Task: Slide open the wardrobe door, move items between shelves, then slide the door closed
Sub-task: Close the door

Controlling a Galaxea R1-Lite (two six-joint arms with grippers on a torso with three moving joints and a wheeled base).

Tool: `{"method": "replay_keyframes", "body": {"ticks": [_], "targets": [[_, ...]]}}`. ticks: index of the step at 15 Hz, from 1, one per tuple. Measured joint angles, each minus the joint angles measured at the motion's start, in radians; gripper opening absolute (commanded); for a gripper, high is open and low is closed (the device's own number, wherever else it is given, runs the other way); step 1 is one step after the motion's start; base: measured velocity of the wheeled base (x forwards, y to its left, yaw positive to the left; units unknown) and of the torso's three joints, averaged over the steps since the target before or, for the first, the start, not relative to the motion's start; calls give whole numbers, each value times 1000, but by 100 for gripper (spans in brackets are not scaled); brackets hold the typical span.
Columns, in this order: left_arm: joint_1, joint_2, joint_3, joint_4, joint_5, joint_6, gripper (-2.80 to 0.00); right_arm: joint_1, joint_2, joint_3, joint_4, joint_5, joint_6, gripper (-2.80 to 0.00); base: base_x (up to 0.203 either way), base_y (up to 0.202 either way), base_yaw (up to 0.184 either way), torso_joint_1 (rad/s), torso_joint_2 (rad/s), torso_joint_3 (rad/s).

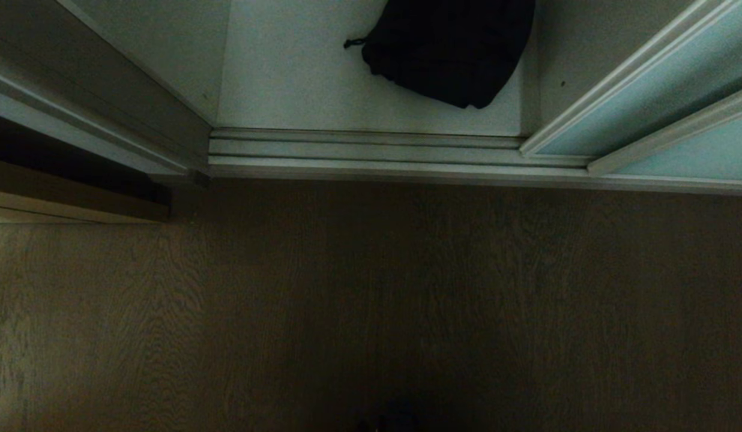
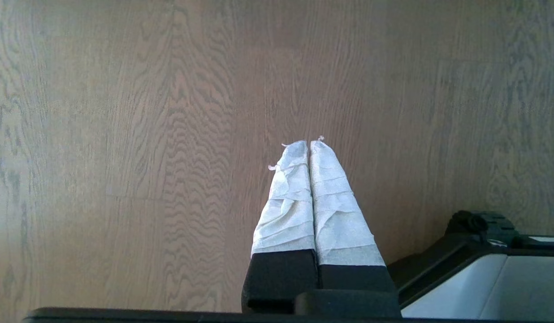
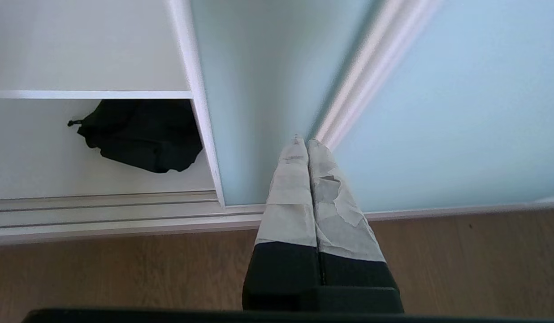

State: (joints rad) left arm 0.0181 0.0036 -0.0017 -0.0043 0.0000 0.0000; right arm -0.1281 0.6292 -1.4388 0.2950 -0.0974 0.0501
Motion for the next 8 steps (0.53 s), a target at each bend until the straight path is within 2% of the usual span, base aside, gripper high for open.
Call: {"method": "replay_keyframes", "body": {"ticks": [2,4,8], "targets": [[0,0,0,0,0,0,-280,-119,26,-17,-6,107,34,-280,0,0,0,0,0,0],[0,0,0,0,0,0,-280,-199,38,-26,-10,184,40,-280,0,0,0,0,0,0],[0,0,0,0,0,0,-280,-317,46,-30,-13,254,28,-280,0,0,0,0,0,0]]}}
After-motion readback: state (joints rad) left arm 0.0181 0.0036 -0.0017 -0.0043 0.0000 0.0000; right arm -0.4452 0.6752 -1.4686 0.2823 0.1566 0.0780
